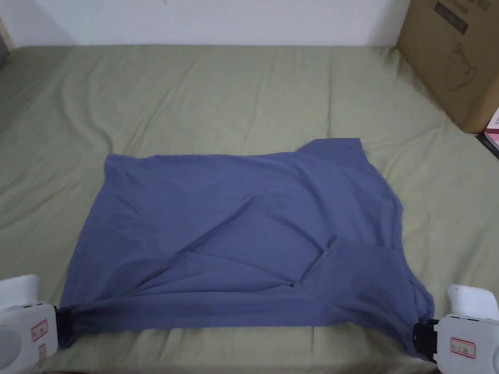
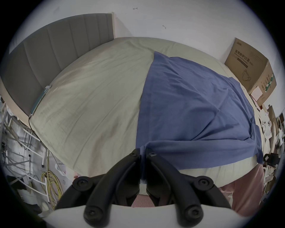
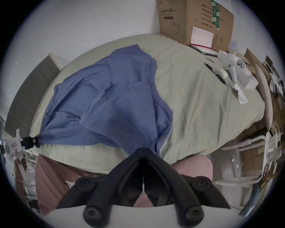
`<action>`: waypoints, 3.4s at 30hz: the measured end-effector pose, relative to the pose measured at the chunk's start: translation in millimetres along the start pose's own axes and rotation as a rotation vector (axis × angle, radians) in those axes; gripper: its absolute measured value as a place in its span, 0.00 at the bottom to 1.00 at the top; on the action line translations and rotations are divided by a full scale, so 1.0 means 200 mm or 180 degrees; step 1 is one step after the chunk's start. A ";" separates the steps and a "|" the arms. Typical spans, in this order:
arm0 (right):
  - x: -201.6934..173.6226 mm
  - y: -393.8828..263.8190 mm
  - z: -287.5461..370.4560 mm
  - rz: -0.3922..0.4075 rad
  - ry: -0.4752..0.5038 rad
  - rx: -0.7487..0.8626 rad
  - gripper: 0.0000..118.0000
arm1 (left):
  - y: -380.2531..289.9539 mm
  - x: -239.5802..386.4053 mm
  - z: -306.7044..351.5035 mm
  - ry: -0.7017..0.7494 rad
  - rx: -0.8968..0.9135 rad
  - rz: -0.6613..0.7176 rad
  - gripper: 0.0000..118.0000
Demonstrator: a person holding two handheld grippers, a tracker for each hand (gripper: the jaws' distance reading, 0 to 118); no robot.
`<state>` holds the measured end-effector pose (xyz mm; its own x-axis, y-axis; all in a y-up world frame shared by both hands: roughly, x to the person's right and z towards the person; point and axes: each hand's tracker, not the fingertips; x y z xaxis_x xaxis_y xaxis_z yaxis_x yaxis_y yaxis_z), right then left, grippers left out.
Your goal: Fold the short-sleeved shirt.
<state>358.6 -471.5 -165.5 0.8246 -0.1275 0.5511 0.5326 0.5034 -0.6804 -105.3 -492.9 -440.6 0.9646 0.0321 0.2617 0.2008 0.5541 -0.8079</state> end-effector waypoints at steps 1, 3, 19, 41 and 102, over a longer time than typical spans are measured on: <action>-0.01 0.01 -0.01 0.0075 -0.0006 -0.0005 0.01 | 0.01 0.00 -0.01 0.0014 -0.0006 0.0003 0.05; -0.03 0.03 -0.04 0.0156 -0.0059 -0.0048 0.45 | 0.02 -0.01 -0.01 0.0001 -0.0017 0.0014 0.05; -0.13 0.13 -0.05 0.0499 -0.0208 -0.0243 0.04 | 0.01 0.01 0.07 0.0046 -0.0059 -0.0053 0.05; -0.12 0.82 -0.30 0.0605 -0.0344 -0.0157 0.76 | 0.62 0.12 -0.07 0.0315 0.0165 -0.0155 0.93; 0.09 0.30 -0.08 0.0149 -0.0093 -0.0108 0.73 | 0.12 0.04 0.12 0.0146 -0.0200 -0.0439 0.82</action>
<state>408.8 -457.7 -204.6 0.8431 -0.0793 0.5319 0.5002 0.4789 -0.7214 -96.1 -459.0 -444.9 0.9336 -0.0795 0.3493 0.3409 0.4974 -0.7977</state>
